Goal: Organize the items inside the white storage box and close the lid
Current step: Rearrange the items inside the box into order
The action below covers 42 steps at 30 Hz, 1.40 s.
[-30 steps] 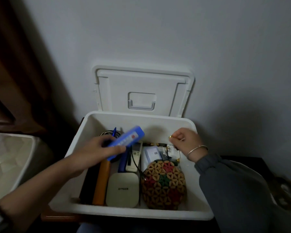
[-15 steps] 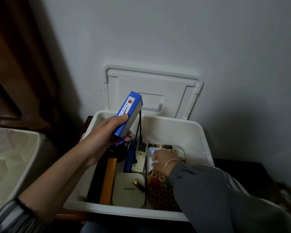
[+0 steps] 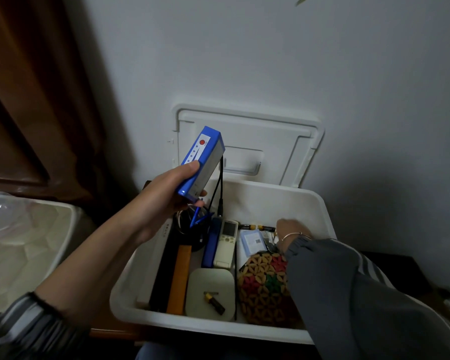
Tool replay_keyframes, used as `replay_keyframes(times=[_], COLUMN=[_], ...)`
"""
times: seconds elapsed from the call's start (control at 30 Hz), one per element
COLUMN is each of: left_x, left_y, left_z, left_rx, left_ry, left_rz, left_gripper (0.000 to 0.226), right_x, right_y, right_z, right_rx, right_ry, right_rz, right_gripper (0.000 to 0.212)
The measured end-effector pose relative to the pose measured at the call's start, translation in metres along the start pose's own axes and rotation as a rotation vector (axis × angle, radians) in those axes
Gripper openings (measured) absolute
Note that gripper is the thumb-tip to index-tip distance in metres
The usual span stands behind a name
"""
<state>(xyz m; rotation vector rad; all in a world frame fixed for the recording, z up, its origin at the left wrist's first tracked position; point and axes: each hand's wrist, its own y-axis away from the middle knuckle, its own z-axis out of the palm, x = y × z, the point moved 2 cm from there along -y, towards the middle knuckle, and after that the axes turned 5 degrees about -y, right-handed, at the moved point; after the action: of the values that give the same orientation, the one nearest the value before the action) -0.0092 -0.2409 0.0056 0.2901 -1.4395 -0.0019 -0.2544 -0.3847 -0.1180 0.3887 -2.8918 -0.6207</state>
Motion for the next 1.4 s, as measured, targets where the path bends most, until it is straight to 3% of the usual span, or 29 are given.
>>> replay_keyframes(times=[0.13, 0.23, 0.3, 0.47, 0.53, 0.63, 0.7, 0.8, 1.0, 1.23, 1.4], left_x=[0.005, 0.009, 0.011, 0.006, 0.0, -0.008, -0.011, -0.013, -0.02, -0.03, -0.036], left_y=[0.001, 0.002, 0.003, 0.004, 0.003, 0.003, 0.003, 0.003, 0.003, 0.0, -0.001], left_z=[-0.006, -0.006, -0.005, -0.006, -0.008, -0.006, -0.001, 0.004, 0.003, 0.0, 0.0], left_rx=[0.002, -0.006, -0.007, 0.008, 0.011, -0.002, -0.022, -0.03, -0.066, -0.075, -0.066], left_ry=[-0.011, -0.006, -0.001, 0.011, 0.016, 0.026, 0.022, -0.009, -0.028, -0.018, -0.01], left_rz=[0.022, 0.046, 0.053, 0.057, 0.052, 0.043, 0.05, 0.05, 0.036, 0.029, 0.029], left_gripper=[0.046, 0.042, 0.042, 0.043, 0.044, 0.048, 0.051, 0.06, 0.043, 0.032, 0.044], right_x=[-0.027, -0.07, -0.101, -0.123, -0.106, -0.058, -0.024, 0.002, -0.013, -0.012, -0.009], right_y=[0.026, 0.055, 0.067, 0.065, 0.056, 0.028, 0.012, -0.004, -0.018, -0.023, -0.023], right_z=[-0.018, -0.012, 0.002, 0.033, 0.031, 0.013, 0.002, 0.008, 0.042, 0.053, 0.051], right_rx=[0.089, -0.001, -0.061, -0.232, -0.238, -0.035, 0.075, 0.056, 0.026, 0.051, -0.033], right_ry=[-0.08, -0.297, -0.303, -0.322, -0.442, -0.383, -0.28, -0.38, -0.411, -0.469, -0.604], right_rz=[-0.169, -0.405, -0.541, -0.639, -0.554, -0.327, -0.116, 0.121, 0.231, 0.244, 0.248], right_gripper=[0.038, 0.028, 0.024, 0.058, 0.062, 0.05, 0.056, 0.07, 0.099, 0.102, 0.098])
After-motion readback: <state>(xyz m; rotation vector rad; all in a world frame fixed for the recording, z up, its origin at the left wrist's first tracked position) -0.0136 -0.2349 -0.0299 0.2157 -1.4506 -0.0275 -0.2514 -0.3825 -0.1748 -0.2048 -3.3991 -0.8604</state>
